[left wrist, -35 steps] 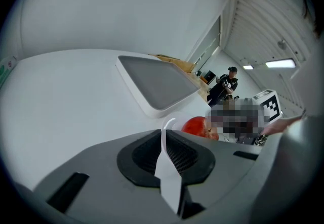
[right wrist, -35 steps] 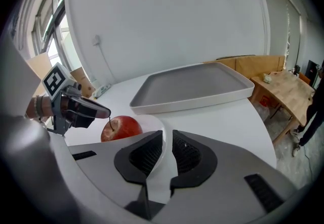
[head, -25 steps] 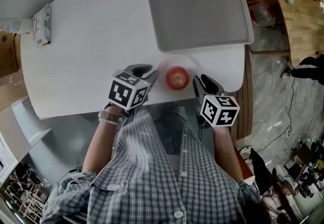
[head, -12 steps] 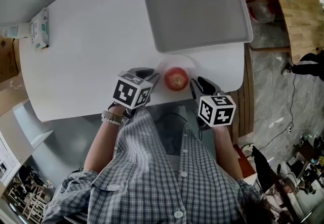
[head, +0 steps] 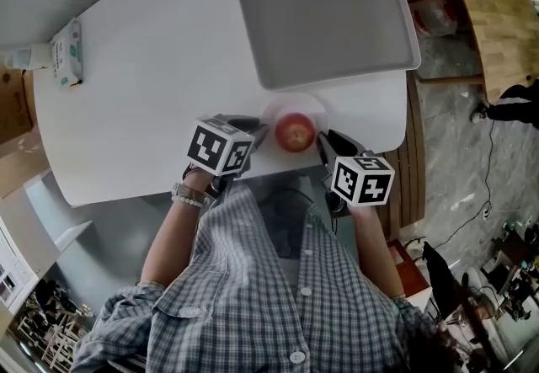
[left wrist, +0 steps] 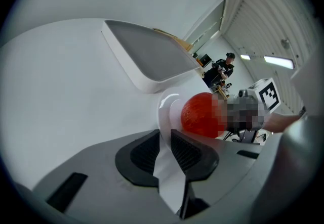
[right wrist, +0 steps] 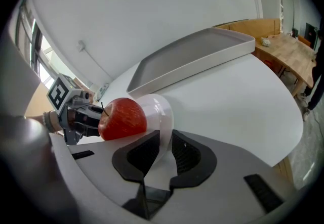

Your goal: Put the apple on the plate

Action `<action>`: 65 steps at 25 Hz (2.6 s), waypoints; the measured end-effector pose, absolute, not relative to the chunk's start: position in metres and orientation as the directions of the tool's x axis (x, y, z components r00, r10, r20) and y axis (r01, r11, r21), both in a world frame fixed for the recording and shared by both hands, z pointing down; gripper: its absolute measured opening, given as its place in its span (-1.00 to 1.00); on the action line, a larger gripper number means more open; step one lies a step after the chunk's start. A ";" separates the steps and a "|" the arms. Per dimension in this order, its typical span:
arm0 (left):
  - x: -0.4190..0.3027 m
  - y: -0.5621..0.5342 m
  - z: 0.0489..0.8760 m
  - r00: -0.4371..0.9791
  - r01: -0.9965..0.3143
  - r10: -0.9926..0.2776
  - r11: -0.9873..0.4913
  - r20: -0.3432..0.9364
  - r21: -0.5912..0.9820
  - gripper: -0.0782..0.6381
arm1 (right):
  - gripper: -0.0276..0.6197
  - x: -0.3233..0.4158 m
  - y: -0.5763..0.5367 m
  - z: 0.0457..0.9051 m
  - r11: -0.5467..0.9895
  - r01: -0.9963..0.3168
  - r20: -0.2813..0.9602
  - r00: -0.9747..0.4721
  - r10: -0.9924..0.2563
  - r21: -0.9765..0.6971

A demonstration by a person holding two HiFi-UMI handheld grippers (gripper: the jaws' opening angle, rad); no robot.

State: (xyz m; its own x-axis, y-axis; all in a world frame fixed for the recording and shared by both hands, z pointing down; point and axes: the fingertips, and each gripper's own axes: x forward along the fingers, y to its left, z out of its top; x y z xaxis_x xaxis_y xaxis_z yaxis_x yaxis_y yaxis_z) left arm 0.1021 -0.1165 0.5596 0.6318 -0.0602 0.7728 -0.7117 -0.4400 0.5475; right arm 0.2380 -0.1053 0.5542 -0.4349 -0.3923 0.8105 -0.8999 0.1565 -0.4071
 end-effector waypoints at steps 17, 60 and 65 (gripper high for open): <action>0.099 -0.115 0.557 0.653 -0.717 0.026 -0.299 0.757 0.630 -0.67 | -0.75 0.242 -0.106 0.546 0.019 -0.878 0.803 -0.446 -0.394 -0.479; 0.110 -0.201 0.496 0.720 -0.677 -0.043 -0.266 0.693 0.687 -0.69 | -0.76 0.254 -0.193 0.488 -0.029 -0.839 0.754 -0.473 -0.455 -0.543; 0.110 -0.225 0.491 0.723 -0.679 -0.077 -0.259 0.687 0.687 -0.69 | -0.76 0.256 -0.217 0.485 -0.020 -0.840 0.747 -0.470 -0.469 -0.542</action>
State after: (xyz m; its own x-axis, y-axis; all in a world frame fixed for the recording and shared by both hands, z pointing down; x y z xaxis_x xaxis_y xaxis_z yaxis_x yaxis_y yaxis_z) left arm 0.1102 -0.2251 0.4915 0.7230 -0.0767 0.6866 -0.6795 -0.2587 0.6866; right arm 0.2556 -0.2168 0.4845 -0.4703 -0.4695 0.7473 -0.8404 -0.0202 -0.5416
